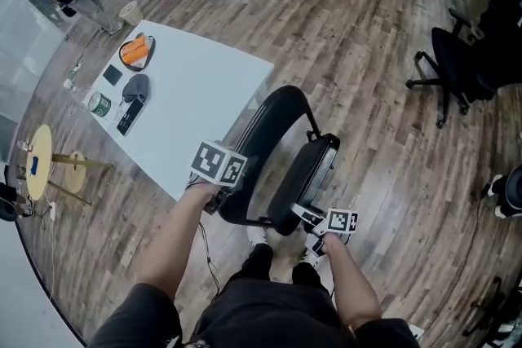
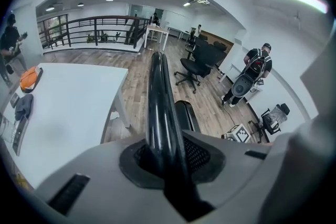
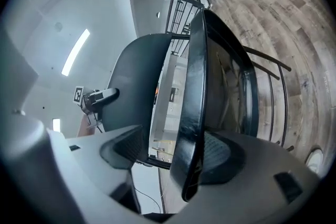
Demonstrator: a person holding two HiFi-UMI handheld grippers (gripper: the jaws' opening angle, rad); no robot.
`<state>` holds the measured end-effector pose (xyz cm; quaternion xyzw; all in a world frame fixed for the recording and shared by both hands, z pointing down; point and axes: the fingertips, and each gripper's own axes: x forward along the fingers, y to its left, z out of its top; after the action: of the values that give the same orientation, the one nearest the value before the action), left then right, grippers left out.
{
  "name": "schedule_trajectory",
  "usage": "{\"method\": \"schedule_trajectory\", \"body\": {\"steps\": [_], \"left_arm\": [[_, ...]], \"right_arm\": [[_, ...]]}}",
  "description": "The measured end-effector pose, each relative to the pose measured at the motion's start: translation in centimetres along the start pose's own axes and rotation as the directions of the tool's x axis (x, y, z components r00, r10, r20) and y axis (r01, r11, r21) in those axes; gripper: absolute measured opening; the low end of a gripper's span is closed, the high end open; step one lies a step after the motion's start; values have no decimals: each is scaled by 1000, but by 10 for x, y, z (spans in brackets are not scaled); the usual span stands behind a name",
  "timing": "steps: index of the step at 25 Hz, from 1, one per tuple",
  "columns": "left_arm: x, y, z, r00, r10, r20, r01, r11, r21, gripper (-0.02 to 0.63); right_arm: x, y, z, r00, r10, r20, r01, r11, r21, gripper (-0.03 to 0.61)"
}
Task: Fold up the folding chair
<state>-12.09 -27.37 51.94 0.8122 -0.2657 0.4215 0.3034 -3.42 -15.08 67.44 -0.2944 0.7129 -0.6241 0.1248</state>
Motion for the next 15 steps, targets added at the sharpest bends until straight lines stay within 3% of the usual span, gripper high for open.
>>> {"method": "schedule_trajectory", "body": {"steps": [5, 15], "left_arm": [[-11, 30, 1, 1000, 1, -3, -1, 1000, 3, 71], [-23, 74, -1, 1000, 1, -2, -1, 1000, -2, 69]], "right_arm": [[57, 21, 3, 999, 34, -21, -34, 999, -15, 331], [140, 36, 2, 995, 0, -99, -10, 994, -105, 331]]}}
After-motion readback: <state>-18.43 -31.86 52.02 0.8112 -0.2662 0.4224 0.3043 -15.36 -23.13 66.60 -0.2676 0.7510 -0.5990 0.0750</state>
